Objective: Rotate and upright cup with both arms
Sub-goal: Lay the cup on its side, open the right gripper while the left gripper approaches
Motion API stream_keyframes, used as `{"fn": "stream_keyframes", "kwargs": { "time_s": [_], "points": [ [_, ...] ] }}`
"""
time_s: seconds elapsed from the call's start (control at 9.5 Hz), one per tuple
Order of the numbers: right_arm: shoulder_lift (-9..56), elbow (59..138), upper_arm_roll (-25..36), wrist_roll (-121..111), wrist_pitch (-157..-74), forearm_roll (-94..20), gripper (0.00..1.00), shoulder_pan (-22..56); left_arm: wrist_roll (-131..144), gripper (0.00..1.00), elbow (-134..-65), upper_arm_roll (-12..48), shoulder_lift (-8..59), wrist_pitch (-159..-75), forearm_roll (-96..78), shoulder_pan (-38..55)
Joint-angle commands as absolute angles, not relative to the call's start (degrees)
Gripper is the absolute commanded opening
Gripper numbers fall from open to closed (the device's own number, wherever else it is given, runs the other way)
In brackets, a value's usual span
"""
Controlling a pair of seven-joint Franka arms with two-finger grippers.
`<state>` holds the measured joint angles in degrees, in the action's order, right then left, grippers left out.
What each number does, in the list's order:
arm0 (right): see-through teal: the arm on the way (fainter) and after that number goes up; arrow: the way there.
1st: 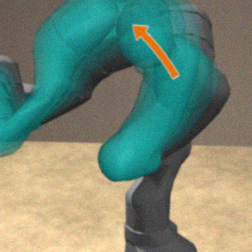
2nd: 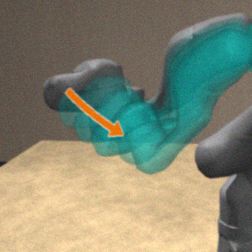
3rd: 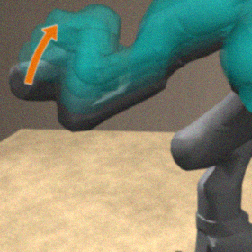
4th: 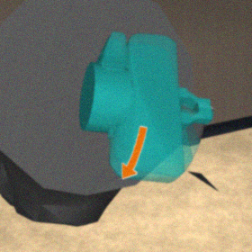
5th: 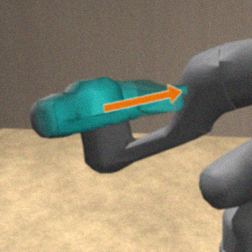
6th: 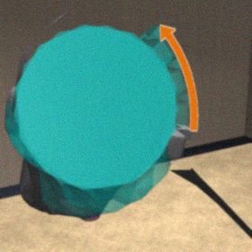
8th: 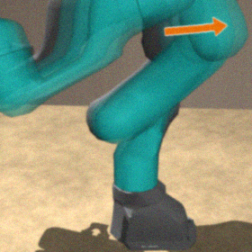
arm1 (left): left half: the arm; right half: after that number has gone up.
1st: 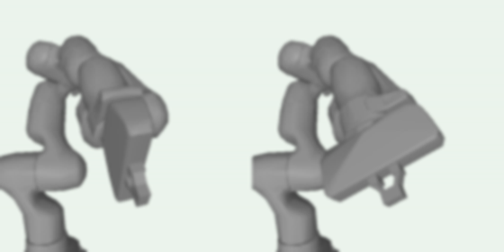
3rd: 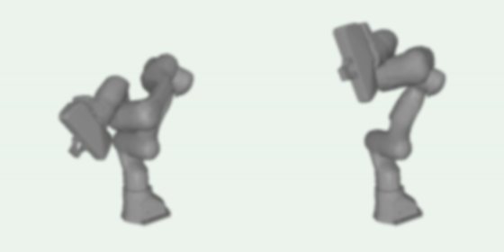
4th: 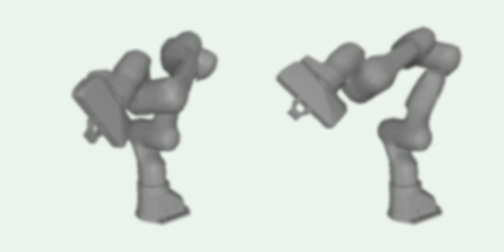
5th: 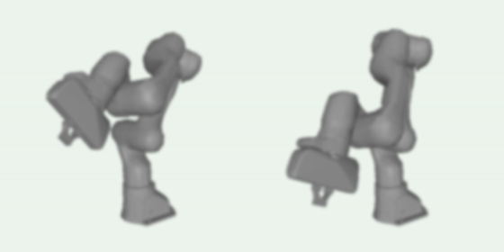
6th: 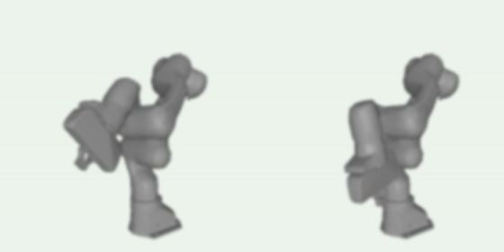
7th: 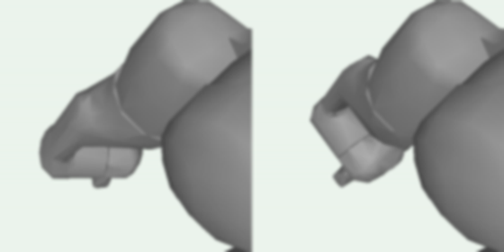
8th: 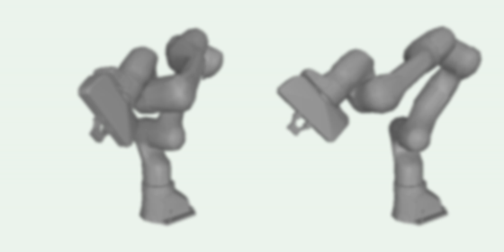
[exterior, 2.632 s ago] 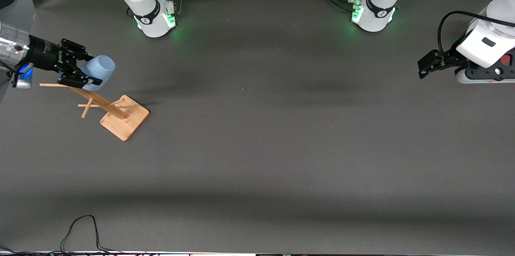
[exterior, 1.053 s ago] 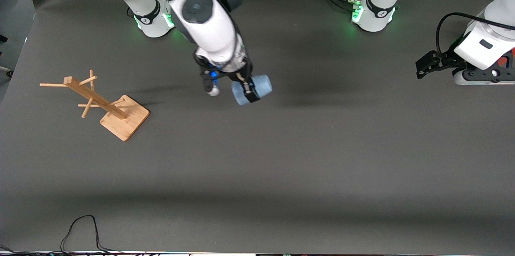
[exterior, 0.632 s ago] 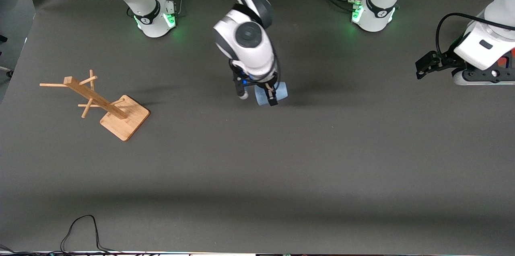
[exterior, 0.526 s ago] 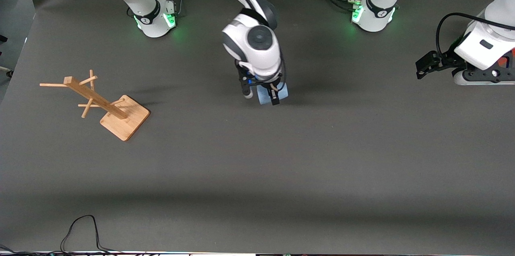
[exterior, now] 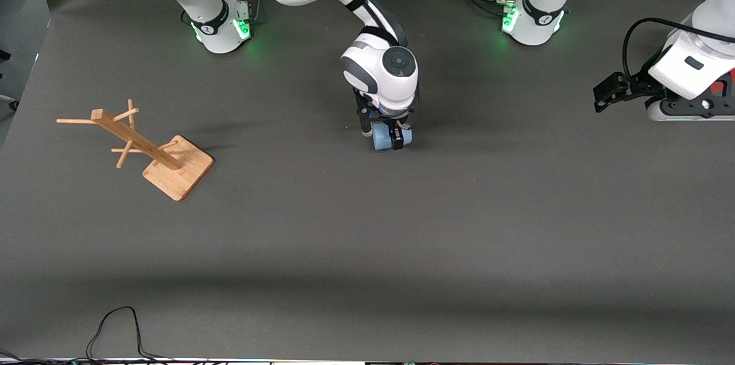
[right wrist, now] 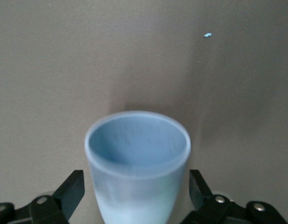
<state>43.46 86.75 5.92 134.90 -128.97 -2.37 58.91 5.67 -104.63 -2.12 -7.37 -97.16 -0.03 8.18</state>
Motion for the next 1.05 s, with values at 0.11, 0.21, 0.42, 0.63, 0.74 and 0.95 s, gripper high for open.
{"fn": "stream_keyframes", "kwargs": {
  "time_s": [0.11, 0.21, 0.42, 0.63, 0.74, 0.95],
  "points": [
    [38.1, 85.3, 6.2, 132.9, -126.6, -1.1, 1.0, 56.4, 4.9, 1.0, -104.4, -2.4, -6.2, -97.1, -0.7, 10.4],
    [34.1, 85.3, 6.2, 127.2, -122.8, -1.6, 1.0, 54.8, 5.4, 1.0, -104.1, -2.4, -5.5, -97.2, -0.7, 11.9],
    [25.9, 85.3, 6.2, 112.9, -116.3, -4.1, 1.0, 48.0, 6.8, 1.0, -101.4, -2.3, -1.6, -97.2, -0.7, 16.1],
    [20.0, 85.4, 6.3, 96.0, -110.0, -7.0, 1.0, 40.6, 14.5, 1.0, -97.4, -2.3, 4.4, -98.3, -0.7, 21.8],
    [17.5, 85.8, 6.5, 88.3, -107.3, -7.0, 1.0, 37.8, 20.6, 1.0, -95.3, -2.3, 7.8, -99.5, -0.3, 25.7],
    [13.5, 86.7, 8.4, 70.0, -101.7, -7.0, 1.0, 33.1, 32.1, 1.0, -85.1, -2.4, 19.0, -99.7, 3.5, 34.4]
  ]
}}
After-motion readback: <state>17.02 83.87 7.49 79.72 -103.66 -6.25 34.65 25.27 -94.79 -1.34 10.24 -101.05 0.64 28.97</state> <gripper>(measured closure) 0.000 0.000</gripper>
